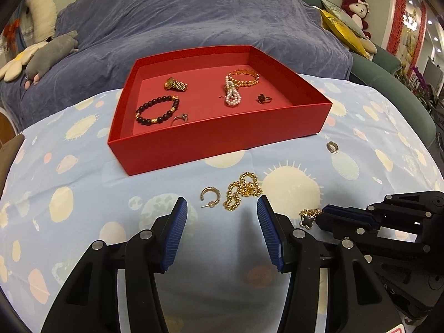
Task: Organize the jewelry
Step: 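Grasp the other gold chain with the left tool while the right tool holds the clover chain, then lift both gold chains and carry them over the red box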
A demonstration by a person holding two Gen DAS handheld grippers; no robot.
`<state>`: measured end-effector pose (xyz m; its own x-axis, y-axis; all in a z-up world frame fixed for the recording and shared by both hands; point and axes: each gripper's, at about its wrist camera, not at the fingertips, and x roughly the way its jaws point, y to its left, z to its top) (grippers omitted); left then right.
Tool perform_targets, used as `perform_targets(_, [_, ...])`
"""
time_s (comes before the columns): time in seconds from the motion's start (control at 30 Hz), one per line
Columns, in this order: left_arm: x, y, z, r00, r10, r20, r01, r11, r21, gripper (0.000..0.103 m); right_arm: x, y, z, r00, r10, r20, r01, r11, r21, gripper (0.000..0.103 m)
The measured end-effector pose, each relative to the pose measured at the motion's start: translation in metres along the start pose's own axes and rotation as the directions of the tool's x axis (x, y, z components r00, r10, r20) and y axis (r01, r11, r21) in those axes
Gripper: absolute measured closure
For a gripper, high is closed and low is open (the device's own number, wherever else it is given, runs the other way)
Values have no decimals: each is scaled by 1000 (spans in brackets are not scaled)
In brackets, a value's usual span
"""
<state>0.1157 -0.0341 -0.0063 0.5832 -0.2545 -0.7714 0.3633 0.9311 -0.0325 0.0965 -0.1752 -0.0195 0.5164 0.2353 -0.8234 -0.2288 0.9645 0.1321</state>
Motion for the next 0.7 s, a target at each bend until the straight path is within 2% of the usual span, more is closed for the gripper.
perform_targets(0.13, [9,-12,7,1000,-1,14,0,999,53,53,-3,-8,-1,1000,9,-6,-9,999,32,99])
perform_targets(0.2, [14,-15,10,1000,1,18,-3,998,70,57,-3,-12,-1,1000,18,-13,-17,999,51,99])
perform_targets(0.33, [28,-21,13,1000,-15,-5,16,996,87,76,-4,-17,-1,1000,19,-16,-18,997,70,99])
perform_targets(0.43, [32,-27,13,1000,-4,-3,5,994,113,79,-4,-18,-1,1000,21,-19,-19,997,77,99])
perform_targets(0.5, [32,-29,13,1000,6,-3,-6,992,123,86,-3,-17,0,1000,21,-21,-19,997,79,99])
perform_targets(0.57, [31,-29,13,1000,-1,-5,1,992,128,97,-3,-16,0,999,23,-22,-21,997,79,99])
perform_targets(0.7, [25,-24,9,1000,-4,-12,5,993,117,97,-8,-15,0,999,32,-15,-31,997,75,99])
